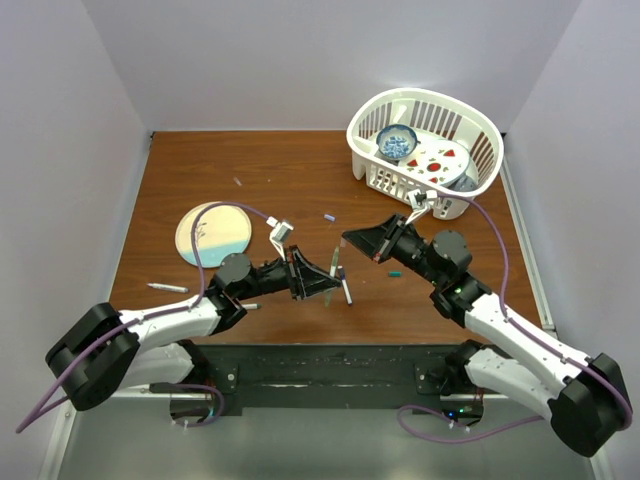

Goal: Insert the pens into the pen caps

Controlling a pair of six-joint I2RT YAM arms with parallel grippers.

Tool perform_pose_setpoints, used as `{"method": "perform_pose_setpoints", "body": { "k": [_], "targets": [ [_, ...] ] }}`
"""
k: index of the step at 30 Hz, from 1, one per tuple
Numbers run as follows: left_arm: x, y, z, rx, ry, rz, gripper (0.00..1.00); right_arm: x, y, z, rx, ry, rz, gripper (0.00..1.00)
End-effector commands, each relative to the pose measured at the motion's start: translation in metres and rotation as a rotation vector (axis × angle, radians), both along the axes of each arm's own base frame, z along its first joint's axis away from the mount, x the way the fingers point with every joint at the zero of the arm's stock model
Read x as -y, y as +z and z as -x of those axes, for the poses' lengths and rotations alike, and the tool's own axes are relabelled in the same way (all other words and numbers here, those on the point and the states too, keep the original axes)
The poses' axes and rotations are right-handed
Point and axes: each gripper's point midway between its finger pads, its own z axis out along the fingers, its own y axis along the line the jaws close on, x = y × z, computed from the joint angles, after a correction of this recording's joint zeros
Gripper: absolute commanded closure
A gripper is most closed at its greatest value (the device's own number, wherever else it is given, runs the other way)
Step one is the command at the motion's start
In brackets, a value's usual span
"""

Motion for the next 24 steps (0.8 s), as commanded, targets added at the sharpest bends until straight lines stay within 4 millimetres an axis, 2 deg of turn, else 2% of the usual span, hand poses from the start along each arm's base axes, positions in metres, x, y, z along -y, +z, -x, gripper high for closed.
{"method": "perform_pose_setpoints", "body": {
  "k": [1,12,24],
  "targets": [
    [0.000,0.007,0.001,0.039,-0.003,0.029,1.00,-0.001,0.020,-0.004,0.047,-0.022,-0.057,1.00],
    [0.000,0.006,0.001,0.040,-0.005,0.022,1.00,-0.008,0.031,-0.002,0.063,-0.009,-0.079,1.00],
    [0.000,0.004,0.006,0.044,-0.028,0.017,1.00,-0.004,0.036,-0.006,0.063,-0.041,-0.081,1.00]
  ]
}}
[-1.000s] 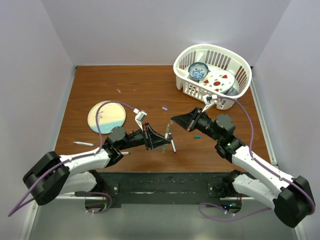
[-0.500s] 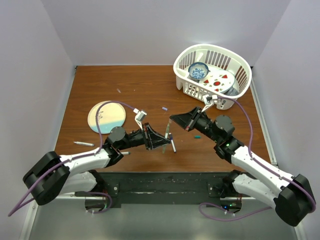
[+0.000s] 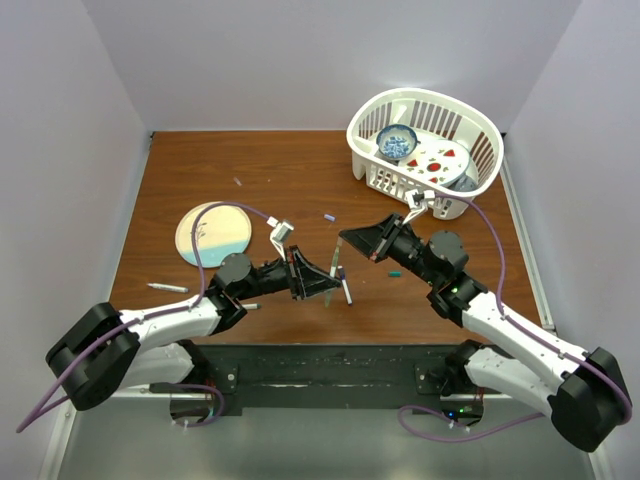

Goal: Insert the pens into the pen caps

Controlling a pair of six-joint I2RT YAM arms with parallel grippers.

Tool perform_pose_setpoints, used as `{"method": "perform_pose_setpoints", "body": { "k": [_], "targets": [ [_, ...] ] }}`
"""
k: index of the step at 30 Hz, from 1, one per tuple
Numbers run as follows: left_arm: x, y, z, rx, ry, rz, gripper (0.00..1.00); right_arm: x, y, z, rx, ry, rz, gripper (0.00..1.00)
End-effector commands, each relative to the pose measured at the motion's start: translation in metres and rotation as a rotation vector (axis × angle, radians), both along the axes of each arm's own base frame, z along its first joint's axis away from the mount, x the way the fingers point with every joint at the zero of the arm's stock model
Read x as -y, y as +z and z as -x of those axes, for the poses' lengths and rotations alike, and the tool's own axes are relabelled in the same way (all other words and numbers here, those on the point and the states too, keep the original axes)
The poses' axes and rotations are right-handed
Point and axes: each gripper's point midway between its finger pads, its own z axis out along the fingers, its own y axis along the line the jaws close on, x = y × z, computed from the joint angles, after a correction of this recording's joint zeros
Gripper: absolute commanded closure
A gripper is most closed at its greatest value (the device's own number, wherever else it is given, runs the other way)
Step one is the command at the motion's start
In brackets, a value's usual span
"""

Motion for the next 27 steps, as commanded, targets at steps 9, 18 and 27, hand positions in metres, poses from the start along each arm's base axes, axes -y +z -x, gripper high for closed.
{"method": "perform_pose_setpoints", "body": {
  "k": [9,18,27],
  "targets": [
    [0.000,0.003,0.006,0.040,-0.031,0.018,1.00,0.000,0.041,-0.005,0.072,-0.028,-0.063,1.00],
    [0.003,0.008,0.003,0.041,-0.032,0.024,1.00,0.003,0.028,0.005,0.059,-0.015,-0.046,1.00],
    [0.002,0.015,0.003,0.058,-0.033,0.032,1.00,0.004,0.013,0.008,0.057,-0.009,0.005,1.00]
  ]
}}
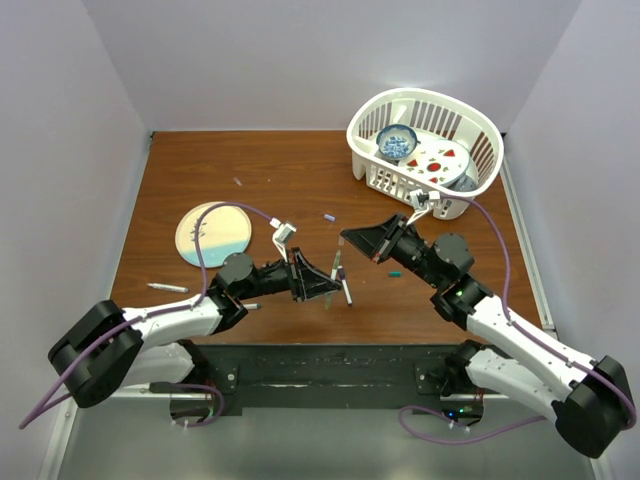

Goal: Insert the pens into the pen caps

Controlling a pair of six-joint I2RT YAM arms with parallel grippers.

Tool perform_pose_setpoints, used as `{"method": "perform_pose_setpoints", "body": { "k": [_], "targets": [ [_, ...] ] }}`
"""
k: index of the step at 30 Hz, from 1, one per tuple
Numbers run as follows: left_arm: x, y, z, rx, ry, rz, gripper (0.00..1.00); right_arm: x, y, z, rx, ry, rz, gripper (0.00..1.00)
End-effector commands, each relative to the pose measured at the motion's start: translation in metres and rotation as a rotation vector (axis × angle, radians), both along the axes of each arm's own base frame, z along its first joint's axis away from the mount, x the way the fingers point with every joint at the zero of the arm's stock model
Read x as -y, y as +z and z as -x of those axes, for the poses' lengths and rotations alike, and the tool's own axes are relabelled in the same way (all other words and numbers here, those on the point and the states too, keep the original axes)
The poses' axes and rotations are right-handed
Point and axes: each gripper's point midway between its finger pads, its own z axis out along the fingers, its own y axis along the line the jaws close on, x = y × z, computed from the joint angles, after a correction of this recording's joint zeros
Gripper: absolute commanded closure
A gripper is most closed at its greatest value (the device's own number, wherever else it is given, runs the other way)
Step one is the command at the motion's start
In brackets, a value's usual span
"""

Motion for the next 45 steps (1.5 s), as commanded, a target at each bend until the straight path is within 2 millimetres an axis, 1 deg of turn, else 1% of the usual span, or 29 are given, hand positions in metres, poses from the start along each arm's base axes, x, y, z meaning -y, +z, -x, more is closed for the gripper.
{"method": "perform_pose_setpoints", "body": {
  "k": [1,7,11,14,19,21,23,26,30,38,39,41,42,45],
  "targets": [
    [0.001,0.022,0.000,0.072,-0.010,0.050,1.00,0.000,-0.002,0.000,0.024,-0.005,0.022,1.00],
    [0.001,0.026,-0.002,0.077,-0.006,0.053,1.00,-0.002,-0.003,0.002,0.034,0.004,0.032,1.00],
    [0.001,0.024,-0.004,0.072,-0.001,0.047,1.00,-0.002,-0.006,0.006,0.033,0.012,0.035,1.00],
    [0.001,0.025,-0.004,0.074,-0.001,0.048,1.00,-0.002,-0.012,0.011,0.024,0.021,0.041,1.00],
    [0.001,0.029,-0.004,0.081,-0.004,0.059,1.00,-0.001,-0.036,0.016,0.001,0.023,0.088,1.00],
    [0.001,0.030,-0.003,0.084,-0.007,0.062,1.00,0.003,-0.042,0.015,-0.006,0.003,0.106,1.00],
    [0.001,0.030,-0.003,0.084,-0.007,0.062,1.00,0.005,-0.044,0.015,-0.008,-0.005,0.115,1.00],
    [0.001,0.028,-0.003,0.080,-0.009,0.059,1.00,0.006,-0.038,0.015,0.000,-0.010,0.110,1.00],
    [0.000,0.029,-0.002,0.082,-0.010,0.061,1.00,0.006,-0.017,0.013,0.031,-0.018,0.083,1.00],
    [-0.002,0.026,0.001,0.075,-0.013,0.063,1.00,0.007,0.005,0.003,0.046,-0.065,0.047,1.00],
    [-0.002,0.025,0.001,0.073,-0.014,0.063,1.00,0.007,0.010,0.002,0.051,-0.070,0.039,1.00],
    [-0.002,0.024,0.002,0.069,-0.016,0.062,1.00,0.006,0.014,-0.001,0.054,-0.073,0.036,1.00],
    [-0.003,0.024,0.002,0.070,-0.015,0.063,1.00,0.005,0.020,-0.001,0.063,-0.072,0.030,1.00],
    [-0.002,0.024,0.002,0.070,-0.018,0.061,1.00,0.002,0.018,-0.001,0.058,-0.060,0.031,1.00]
  ]
}}
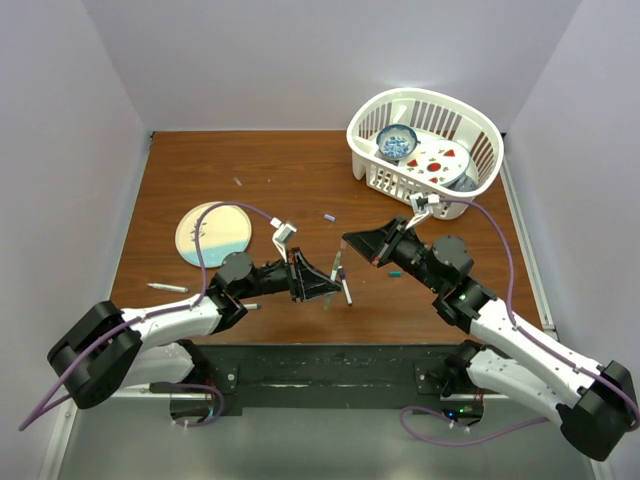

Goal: Insert the pens into the pen caps

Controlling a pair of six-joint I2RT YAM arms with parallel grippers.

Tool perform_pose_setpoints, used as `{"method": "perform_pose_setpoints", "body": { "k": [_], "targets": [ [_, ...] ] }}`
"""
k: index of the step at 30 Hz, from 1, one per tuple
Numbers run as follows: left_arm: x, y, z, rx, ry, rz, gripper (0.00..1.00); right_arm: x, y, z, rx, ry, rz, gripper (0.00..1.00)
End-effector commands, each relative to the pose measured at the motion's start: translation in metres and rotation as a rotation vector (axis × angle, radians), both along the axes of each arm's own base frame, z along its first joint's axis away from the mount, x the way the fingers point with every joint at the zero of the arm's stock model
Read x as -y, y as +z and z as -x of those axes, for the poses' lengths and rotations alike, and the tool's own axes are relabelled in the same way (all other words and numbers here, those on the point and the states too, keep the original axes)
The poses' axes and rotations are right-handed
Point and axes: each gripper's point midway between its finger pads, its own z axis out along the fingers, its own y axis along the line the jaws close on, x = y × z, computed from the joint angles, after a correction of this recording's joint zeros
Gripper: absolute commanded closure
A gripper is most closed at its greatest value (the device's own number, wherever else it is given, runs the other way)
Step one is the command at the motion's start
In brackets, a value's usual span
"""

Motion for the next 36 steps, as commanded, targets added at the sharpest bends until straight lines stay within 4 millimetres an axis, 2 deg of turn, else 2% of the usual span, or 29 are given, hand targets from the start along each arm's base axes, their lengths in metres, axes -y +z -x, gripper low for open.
{"method": "perform_pose_setpoints", "body": {
  "k": [1,8,36],
  "targets": [
    [-0.001,0.024,-0.002,0.069,0.005,0.064,1.00,-0.002,0.028,-0.004,0.055,-0.012,-0.047,1.00],
    [-0.001,0.024,-0.003,0.070,0.009,0.064,1.00,-0.002,0.014,0.001,0.027,0.005,-0.054,1.00],
    [0.002,0.027,-0.009,0.068,0.018,0.064,1.00,-0.011,0.013,0.017,0.009,0.063,-0.098,1.00]
  ]
}}
